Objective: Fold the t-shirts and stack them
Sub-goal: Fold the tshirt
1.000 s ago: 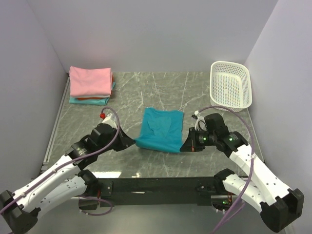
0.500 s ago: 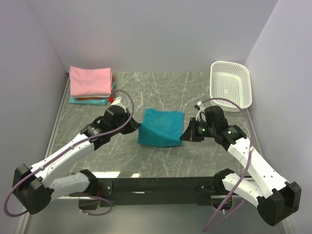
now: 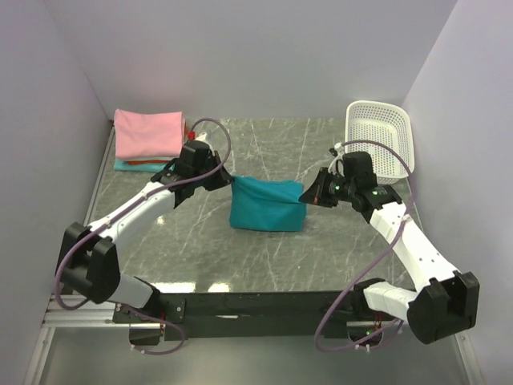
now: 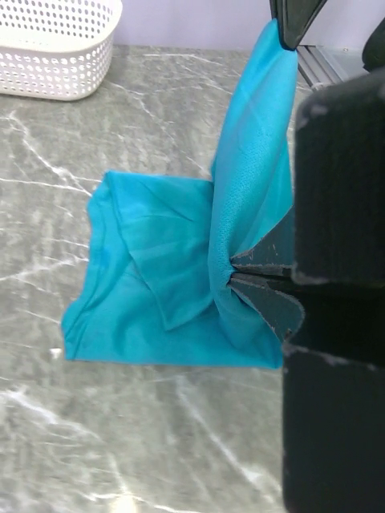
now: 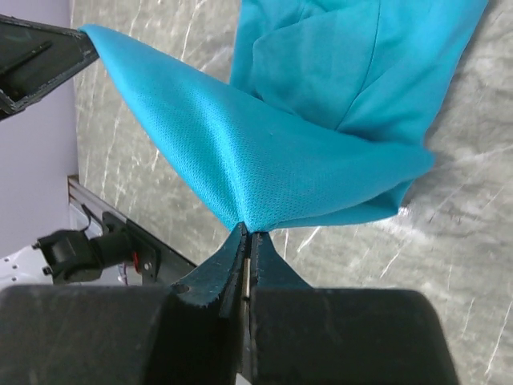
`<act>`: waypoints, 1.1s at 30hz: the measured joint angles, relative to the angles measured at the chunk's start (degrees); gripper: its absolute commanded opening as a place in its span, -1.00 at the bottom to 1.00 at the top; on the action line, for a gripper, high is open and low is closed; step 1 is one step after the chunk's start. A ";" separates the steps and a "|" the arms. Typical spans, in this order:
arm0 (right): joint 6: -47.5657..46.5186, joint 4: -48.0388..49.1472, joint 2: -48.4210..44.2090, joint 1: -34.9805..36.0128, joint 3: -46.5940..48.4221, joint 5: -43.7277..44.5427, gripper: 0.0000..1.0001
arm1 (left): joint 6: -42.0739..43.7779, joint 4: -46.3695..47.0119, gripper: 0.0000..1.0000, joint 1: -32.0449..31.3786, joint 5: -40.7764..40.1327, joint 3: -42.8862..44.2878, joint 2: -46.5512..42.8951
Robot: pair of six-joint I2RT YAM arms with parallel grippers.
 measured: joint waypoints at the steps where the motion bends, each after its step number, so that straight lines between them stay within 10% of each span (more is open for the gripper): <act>1: 0.00 0.46 0.70 -0.44 0.17 -0.44 -1.00 | 0.37 0.28 -0.99 0.35 0.39 0.96 1.16; 33: 4.61 13.84 35.01 -9.79 13.66 -7.02 -0.99 | 4.96 -0.61 -0.99 6.80 5.18 28.92 35.80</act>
